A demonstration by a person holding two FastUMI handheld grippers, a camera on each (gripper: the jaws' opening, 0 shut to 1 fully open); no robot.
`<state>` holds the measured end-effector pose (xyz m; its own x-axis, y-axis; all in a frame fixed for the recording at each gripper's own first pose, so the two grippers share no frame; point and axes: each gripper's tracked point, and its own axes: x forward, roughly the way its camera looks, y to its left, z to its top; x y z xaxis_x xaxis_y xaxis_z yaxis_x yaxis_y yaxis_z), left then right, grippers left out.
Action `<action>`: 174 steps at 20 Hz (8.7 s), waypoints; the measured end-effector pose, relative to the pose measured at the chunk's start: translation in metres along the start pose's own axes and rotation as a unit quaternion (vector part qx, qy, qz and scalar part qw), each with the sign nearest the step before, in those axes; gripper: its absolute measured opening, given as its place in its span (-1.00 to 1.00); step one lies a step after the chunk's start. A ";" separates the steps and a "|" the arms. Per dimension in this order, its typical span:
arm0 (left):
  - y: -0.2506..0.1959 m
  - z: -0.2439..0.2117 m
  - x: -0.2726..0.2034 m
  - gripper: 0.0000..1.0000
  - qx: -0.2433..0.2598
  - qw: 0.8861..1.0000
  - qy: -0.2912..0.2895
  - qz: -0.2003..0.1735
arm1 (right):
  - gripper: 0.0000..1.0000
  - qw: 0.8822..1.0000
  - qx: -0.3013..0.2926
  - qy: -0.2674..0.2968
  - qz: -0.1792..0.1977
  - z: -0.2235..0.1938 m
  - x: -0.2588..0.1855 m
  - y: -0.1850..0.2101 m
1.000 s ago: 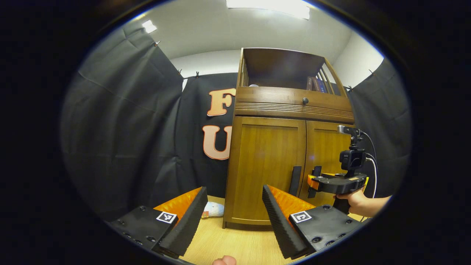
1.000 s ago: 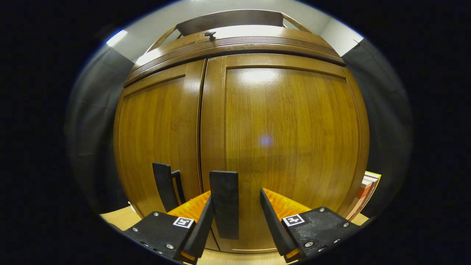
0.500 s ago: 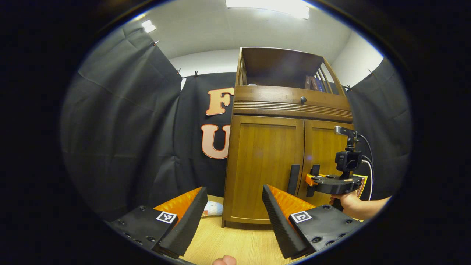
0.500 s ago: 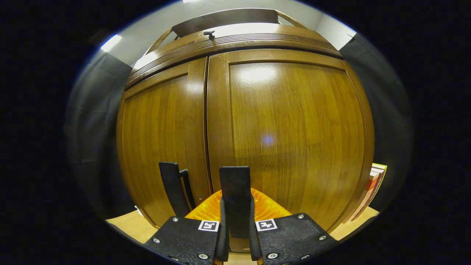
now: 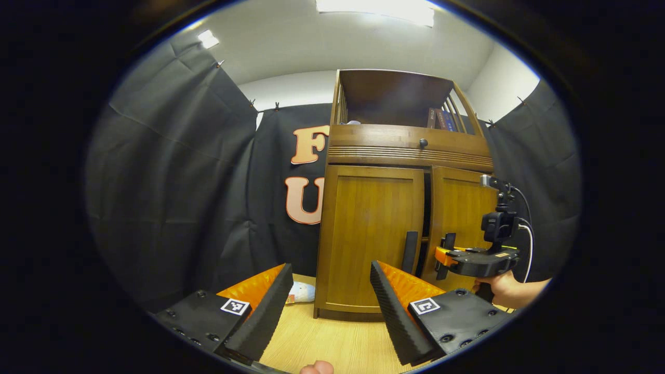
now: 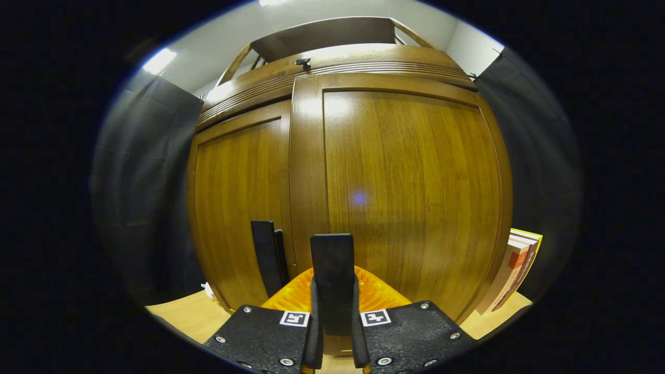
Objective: Open the right door of the double-door shoe cabinet with the right hand, and open the left door with the left hand.
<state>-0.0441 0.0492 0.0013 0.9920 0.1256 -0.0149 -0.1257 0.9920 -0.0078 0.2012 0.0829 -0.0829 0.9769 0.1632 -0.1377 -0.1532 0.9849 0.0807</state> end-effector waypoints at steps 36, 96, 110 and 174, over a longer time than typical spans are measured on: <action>-0.106 -0.027 -0.019 0.84 -0.005 0.998 0.023 -0.066 | -0.89 0.994 0.000 -0.002 -0.112 0.024 -0.216 -0.204; -0.200 -0.111 0.240 -0.39 0.024 0.985 0.094 -0.141 | 0.86 0.990 0.023 -0.009 -0.138 0.030 -0.296 -0.216; -0.061 -0.068 0.093 -0.41 0.034 0.992 0.102 -0.059 | 0.86 0.993 -0.004 -0.004 -0.121 0.030 -0.292 -0.168; -0.045 -0.050 0.000 0.87 0.011 0.999 0.044 -0.026 | 0.86 1.000 -0.014 0.003 -0.028 0.013 -0.260 -0.082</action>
<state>-0.0394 0.0043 -0.0481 0.9921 0.0730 -0.1020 -0.0723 0.9973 0.0108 -0.0386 -0.0414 -0.0406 0.9834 0.1079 -0.1462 -0.1024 0.9937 0.0448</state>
